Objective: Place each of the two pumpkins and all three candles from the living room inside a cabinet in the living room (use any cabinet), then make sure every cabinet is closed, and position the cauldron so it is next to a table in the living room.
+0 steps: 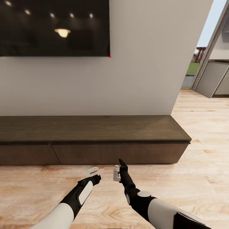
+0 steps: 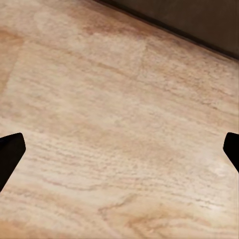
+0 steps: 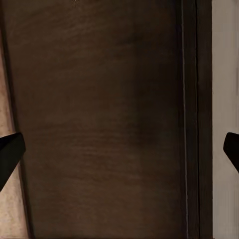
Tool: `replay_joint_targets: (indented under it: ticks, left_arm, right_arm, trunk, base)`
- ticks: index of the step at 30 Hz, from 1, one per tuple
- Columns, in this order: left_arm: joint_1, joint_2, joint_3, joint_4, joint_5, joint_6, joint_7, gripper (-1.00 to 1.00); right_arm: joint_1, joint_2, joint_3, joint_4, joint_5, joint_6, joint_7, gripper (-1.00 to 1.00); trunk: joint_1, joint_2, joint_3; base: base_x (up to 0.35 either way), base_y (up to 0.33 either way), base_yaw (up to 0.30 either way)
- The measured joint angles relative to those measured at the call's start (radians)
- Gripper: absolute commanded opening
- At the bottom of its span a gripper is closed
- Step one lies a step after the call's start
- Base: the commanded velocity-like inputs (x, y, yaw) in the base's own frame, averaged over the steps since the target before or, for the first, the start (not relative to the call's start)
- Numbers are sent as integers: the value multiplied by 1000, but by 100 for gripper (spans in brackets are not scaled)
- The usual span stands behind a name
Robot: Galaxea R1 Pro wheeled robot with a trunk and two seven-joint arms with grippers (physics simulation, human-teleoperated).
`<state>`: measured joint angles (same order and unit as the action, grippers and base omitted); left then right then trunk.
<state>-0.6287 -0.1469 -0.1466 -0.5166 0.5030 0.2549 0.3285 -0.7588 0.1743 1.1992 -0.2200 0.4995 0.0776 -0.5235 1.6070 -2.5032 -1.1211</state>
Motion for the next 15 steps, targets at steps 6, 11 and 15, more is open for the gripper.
replay_joint_targets:
  ticks: [6,11,15]
  left_arm:
    - [0,-4,0,0,0,0,0,100]
    - [0,-4,0,0,-1,0,0,100]
    - [0,-3,0,0,-3,0,0,100]
  right_arm:
    - [0,0,-4,-1,8,-2,-1,100]
    - [0,0,-5,-1,10,-2,-2,100]
    - [0,0,-4,1,11,0,-1,100]
  trunk:
    - [0,0,0]
    - [0,0,0]
    - [0,0,0]
  base:
    - [0,0,0]
    - [0,0,0]
    - [0,0,0]
